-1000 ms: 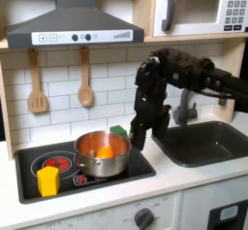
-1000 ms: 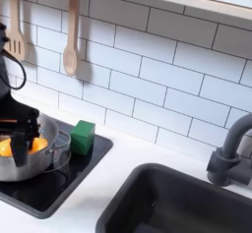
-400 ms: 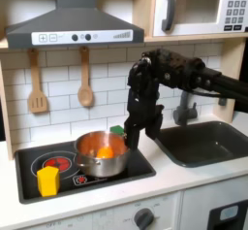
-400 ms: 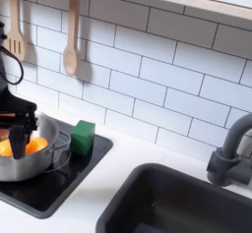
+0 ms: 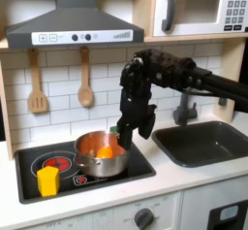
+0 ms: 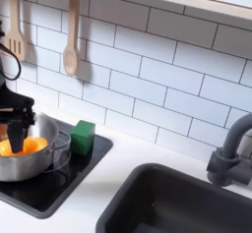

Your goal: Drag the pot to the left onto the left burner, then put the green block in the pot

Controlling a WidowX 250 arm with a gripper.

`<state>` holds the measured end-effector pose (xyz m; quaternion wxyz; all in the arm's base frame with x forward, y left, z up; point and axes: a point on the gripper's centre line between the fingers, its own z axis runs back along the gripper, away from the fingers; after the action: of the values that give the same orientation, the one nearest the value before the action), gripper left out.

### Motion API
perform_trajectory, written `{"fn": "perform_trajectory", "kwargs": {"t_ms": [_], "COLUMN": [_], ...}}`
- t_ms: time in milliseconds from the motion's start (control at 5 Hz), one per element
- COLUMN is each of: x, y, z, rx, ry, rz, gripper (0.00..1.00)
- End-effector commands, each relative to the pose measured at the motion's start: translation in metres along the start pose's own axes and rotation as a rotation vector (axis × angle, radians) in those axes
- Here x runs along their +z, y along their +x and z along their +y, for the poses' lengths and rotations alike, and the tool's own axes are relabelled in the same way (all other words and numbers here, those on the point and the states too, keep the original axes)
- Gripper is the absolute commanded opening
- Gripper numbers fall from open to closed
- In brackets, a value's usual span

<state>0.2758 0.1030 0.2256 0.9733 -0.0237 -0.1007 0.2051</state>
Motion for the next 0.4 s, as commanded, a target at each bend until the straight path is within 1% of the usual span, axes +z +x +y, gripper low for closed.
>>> {"fn": "perform_trajectory", "kwargs": {"t_ms": [0,200], "x": [-0.0047,-0.0072], "y": [0.0182,0.0275], "z": [0.0065,0.0081], "rx": [0.021,0.037], "ry": [-0.002,-0.014], "rz": [0.003,0.005], "gripper": [1.0,1.0]}}
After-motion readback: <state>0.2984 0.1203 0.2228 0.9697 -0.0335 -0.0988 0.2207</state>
